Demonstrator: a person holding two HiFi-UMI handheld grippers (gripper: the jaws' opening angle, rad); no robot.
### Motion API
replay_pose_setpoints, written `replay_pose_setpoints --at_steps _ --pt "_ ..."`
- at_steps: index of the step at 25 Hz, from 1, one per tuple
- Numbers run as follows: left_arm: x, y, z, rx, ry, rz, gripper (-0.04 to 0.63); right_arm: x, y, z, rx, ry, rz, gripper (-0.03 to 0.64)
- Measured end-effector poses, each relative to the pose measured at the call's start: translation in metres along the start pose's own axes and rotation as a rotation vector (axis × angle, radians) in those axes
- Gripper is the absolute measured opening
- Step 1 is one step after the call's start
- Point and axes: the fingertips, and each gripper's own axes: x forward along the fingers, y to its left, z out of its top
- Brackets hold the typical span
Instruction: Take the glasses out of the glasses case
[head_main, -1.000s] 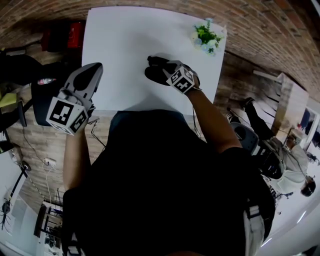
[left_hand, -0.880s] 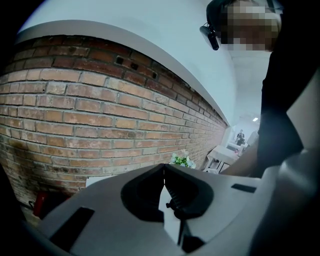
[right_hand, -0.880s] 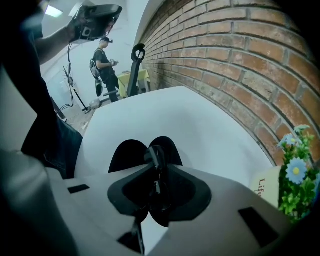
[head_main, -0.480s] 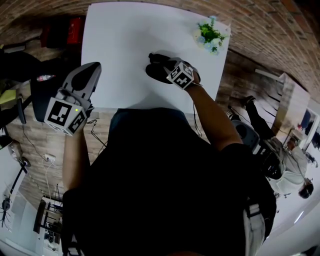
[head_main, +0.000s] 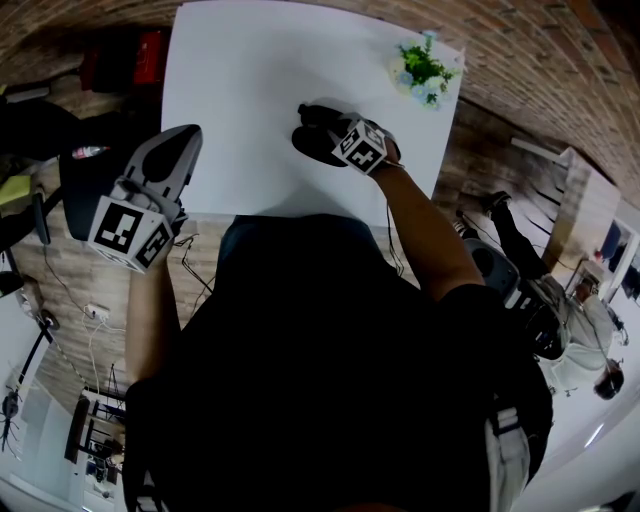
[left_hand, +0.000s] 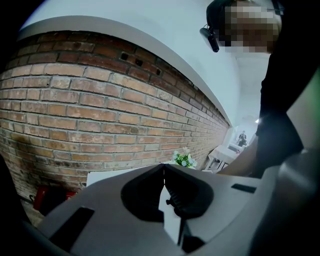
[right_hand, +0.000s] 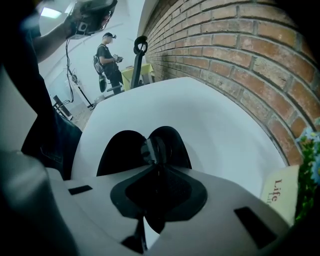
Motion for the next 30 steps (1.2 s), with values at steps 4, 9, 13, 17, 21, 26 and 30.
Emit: replay_pose_setpoints --at_steps 4,9,13,17,21,26,30 --pt "0.0 -0.001 0.0 -0.001 -0.004 0.0 0.011 0.001 -0.001 -0.002 -0.002 0.004 -0.001 0.028" --pt "-0.002 -0.004 0.001 0.003 -0.007 -0.004 0.011 -0.001 0.0 -0.001 0.004 0.007 -0.008 0.026" --pt "-0.003 -0.006 0.002 0.006 -0.009 -0.005 0.011 -0.004 0.001 -0.001 0.008 0.003 -0.016 0.026" --pt "-0.004 -0.008 0.004 0.01 -0.012 -0.007 0.011 -0.005 0.002 -0.001 0.01 0.002 -0.02 0.026" --pt "-0.007 -0.011 0.006 0.019 -0.014 -0.013 0.011 -0.009 0.003 0.001 0.022 -0.006 -0.026 0.026" --pt "-0.008 -0.015 0.01 0.028 -0.025 -0.019 0.011 -0.017 0.003 0.001 0.04 -0.018 -0.037 0.025" --pt "-0.01 -0.017 0.009 0.042 -0.029 -0.031 0.011 -0.022 0.004 0.002 0.047 -0.028 -0.051 0.025"
